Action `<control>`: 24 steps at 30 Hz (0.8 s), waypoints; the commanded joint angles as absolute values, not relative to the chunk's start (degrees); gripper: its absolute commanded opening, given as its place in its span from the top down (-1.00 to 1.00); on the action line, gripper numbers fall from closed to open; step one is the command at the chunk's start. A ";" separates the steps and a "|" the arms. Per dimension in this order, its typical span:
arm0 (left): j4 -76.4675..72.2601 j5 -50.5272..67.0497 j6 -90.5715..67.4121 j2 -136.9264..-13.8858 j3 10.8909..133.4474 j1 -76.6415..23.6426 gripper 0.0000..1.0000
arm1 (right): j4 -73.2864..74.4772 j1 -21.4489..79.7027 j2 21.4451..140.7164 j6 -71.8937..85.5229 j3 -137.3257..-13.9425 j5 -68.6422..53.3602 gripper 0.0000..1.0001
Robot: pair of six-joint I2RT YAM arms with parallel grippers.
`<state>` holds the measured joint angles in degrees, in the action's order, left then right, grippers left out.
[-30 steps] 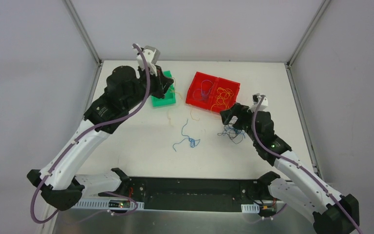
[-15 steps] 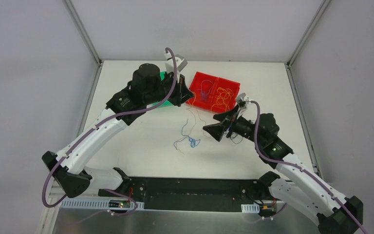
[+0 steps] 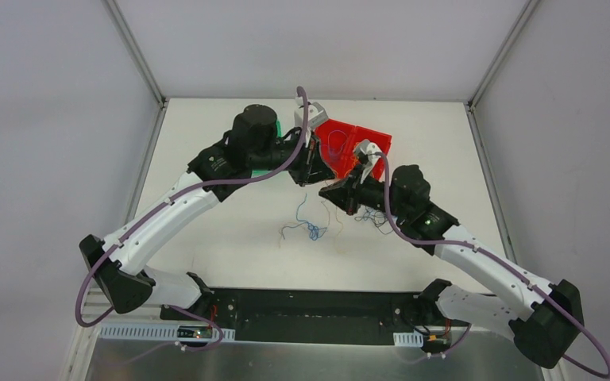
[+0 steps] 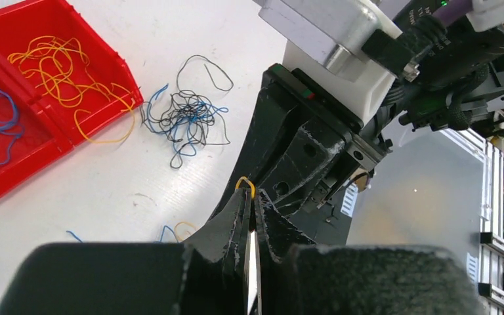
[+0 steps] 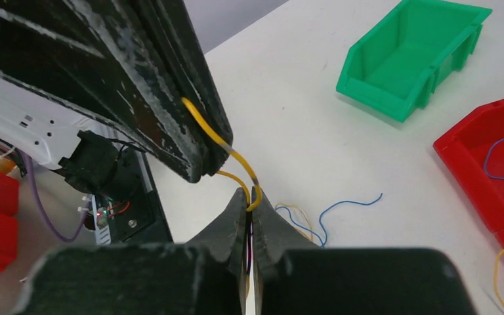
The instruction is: Untangle the cables
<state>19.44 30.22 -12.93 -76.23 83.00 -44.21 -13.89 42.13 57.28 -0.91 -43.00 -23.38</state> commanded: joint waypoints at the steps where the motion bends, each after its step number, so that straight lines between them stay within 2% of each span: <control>1: 16.22 31.79 -12.24 -74.12 84.65 -44.60 0.53 | -15.93 42.55 55.28 -0.94 -44.93 -23.86 1.00; 3: 15.87 26.35 -12.55 -72.90 82.93 -44.55 -0.30 | -15.95 42.55 53.72 -0.21 -44.52 -22.38 1.00; 4: 15.12 23.52 -12.03 -71.36 81.54 -44.56 -0.57 | -16.12 42.58 52.71 1.07 -44.48 -21.54 1.00; 6: 10.14 17.92 -11.57 -67.65 75.61 -44.36 -0.88 | -15.28 42.56 51.47 2.97 -45.41 -20.72 1.00; 7: 6.36 16.34 -11.48 -65.33 72.08 -44.20 -0.97 | -14.53 42.56 51.01 3.71 -46.18 -20.48 1.00; 11: -9.01 15.40 -12.99 -57.96 59.50 -41.99 -0.98 | -11.62 42.55 49.82 6.14 -49.42 -19.94 1.00; 14: -17.65 19.08 -14.01 -56.65 53.82 -40.94 -0.98 | -10.21 42.57 49.24 7.32 -51.84 -18.01 1.00; 19: -25.77 26.52 -13.47 -60.89 47.73 -40.96 -0.97 | -7.30 42.47 49.05 7.84 -56.81 -13.89 1.00; 24: -28.61 32.16 -11.41 -68.83 47.39 -40.92 -0.82 | -5.11 42.45 49.69 9.08 -61.88 -9.66 1.00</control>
<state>-20.62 25.12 -13.08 -64.05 47.35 -41.17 -6.07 42.30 50.13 7.09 -56.60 -14.46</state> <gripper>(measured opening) 0.941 0.014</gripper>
